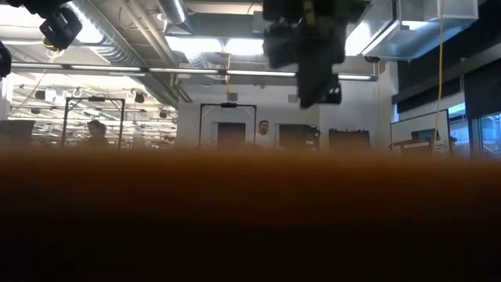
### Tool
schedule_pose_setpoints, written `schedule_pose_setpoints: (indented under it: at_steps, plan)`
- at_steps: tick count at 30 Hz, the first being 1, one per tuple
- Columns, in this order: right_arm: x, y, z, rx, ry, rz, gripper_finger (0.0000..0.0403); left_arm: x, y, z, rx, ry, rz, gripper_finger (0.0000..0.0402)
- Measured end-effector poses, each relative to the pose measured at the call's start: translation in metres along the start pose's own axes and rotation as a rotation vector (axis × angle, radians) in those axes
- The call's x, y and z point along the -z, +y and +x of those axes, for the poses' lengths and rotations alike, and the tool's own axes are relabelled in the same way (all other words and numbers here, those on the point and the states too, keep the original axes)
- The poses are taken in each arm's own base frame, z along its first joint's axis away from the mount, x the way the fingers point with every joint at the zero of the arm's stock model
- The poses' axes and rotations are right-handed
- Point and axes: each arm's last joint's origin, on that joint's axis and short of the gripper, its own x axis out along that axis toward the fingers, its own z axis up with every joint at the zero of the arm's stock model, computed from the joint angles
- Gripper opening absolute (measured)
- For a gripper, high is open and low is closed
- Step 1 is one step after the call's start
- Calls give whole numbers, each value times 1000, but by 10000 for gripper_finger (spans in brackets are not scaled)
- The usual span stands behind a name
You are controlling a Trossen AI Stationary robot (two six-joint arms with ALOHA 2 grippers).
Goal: Pick and place plate/cup/fork/spoon on tray
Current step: Put the orange plate on the gray serving tray
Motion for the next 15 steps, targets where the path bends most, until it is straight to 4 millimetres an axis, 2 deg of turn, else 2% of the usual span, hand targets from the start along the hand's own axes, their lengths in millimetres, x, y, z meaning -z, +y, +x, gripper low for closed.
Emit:
schedule_pose_setpoints:
  at_steps: [7,15]
  plan:
    - [-10,-10,31,1,18,-9,85,1,-1,0,35,22,-61,0]
    - [-14,-17,31,36,5,22,85,1,-1,0,35,23,-74,0]
